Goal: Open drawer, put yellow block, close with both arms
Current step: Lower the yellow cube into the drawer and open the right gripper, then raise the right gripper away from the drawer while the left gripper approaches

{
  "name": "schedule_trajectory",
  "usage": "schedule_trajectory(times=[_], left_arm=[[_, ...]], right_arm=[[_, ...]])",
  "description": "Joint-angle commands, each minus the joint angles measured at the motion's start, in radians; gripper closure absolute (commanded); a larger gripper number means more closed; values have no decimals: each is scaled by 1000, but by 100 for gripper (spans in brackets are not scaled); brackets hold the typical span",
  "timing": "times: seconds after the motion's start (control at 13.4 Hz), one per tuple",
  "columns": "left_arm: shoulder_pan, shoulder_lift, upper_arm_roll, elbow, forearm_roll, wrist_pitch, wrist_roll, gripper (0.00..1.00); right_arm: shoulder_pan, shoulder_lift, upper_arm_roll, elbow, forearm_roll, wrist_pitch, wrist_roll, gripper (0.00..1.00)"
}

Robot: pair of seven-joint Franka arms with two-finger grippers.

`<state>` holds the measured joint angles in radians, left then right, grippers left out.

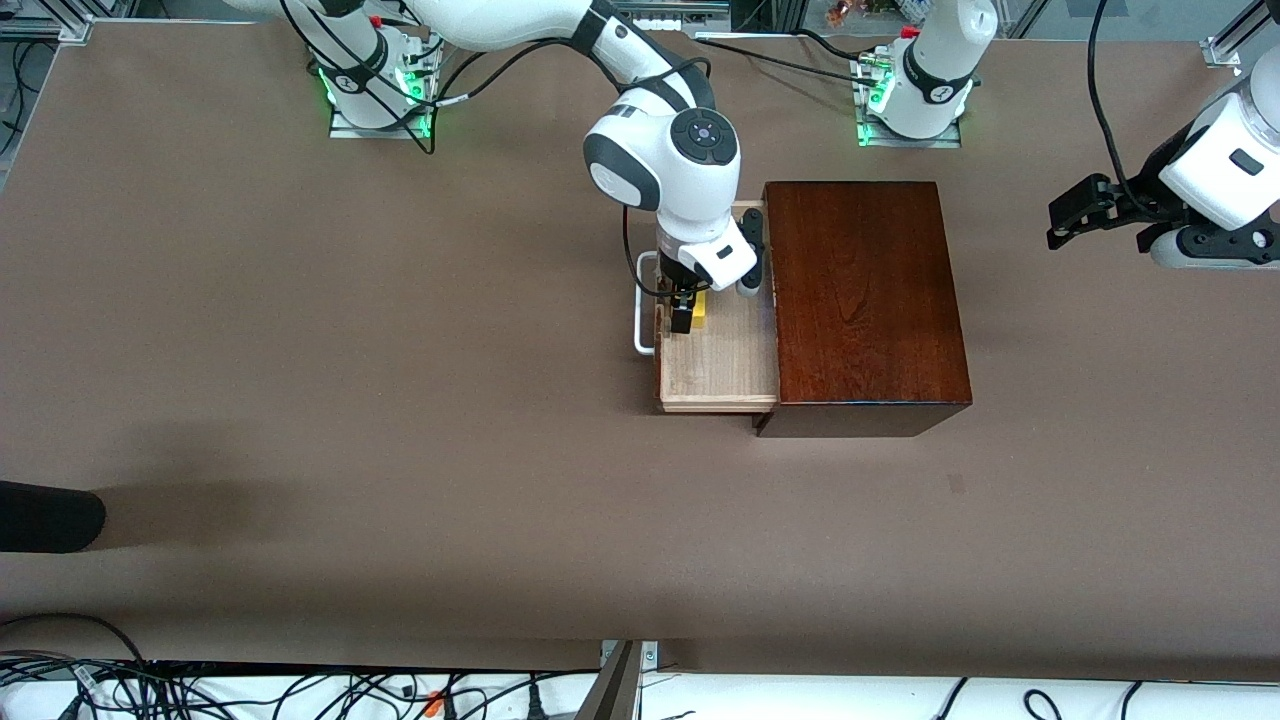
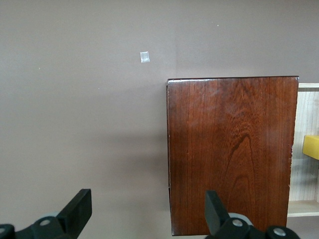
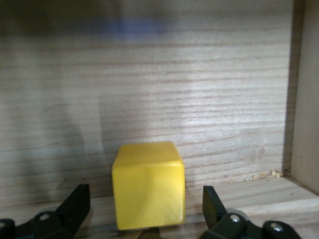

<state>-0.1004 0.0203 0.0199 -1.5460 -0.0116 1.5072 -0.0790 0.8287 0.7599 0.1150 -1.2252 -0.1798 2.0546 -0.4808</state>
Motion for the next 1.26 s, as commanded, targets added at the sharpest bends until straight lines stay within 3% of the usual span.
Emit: schedule_trajectory(times=[0.0,0.22,0.37,0.6,0.82,1.19], left_arm=[[5,4,-6,18,9,-12,15,0],[2,7,-6,21,12,-12,15,0],[2,9,-6,24,9,-12,16,0],[-5,20,-8,38,9,-12,21,0],[-10,35,-66,41,13,-10,21,0],[-15,73,-227,67,4,19,24,0]], right_arm=[[-10,-99,6,-17,37,-57,-9,0],[-46,-209,0,4,43,-190,-10,0],[-129,-315,-1,26,49,-310,-9,0],[-287,-419,-30,29,126,-340,-10,0],[-345,-481,-151,27,245,-388,-18,0],[-346,-574,-305,-31,276,-472,-2,0]])
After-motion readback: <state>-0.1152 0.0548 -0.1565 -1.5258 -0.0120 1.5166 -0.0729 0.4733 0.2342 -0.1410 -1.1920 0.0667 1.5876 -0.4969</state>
